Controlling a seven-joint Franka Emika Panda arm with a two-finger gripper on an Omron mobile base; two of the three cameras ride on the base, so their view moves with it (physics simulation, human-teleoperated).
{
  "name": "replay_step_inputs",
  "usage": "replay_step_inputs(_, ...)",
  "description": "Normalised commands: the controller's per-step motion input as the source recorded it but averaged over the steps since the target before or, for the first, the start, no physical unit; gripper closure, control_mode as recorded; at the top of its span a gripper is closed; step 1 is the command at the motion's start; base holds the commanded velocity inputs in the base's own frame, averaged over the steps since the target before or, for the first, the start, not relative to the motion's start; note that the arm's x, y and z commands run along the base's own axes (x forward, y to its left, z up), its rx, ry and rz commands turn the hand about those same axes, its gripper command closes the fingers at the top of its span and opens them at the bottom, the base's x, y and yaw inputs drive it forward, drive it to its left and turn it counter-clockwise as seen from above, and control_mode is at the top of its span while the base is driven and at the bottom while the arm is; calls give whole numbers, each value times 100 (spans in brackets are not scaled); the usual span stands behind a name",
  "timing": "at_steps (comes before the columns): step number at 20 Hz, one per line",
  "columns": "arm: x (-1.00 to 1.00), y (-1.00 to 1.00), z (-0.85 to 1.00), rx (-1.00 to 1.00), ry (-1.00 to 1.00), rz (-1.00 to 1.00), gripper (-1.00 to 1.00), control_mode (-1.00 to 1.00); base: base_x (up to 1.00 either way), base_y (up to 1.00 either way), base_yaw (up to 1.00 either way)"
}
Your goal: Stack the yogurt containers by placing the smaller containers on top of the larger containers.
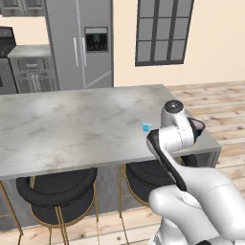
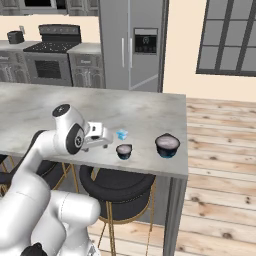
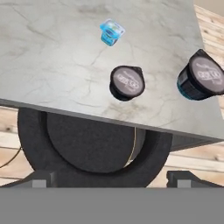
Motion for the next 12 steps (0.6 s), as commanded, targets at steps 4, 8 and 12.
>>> replay_step_inputs(4, 19, -7, 0, 0, 0, 2, -100, -100, 0, 0, 0)
replay_step_inputs(8, 24, -9, 0, 0, 0, 3, -100, -100, 0, 0, 0)
replay_step_inputs(12, 20, -6, -3, -1, 0, 2, -100, -100, 0, 0, 0)
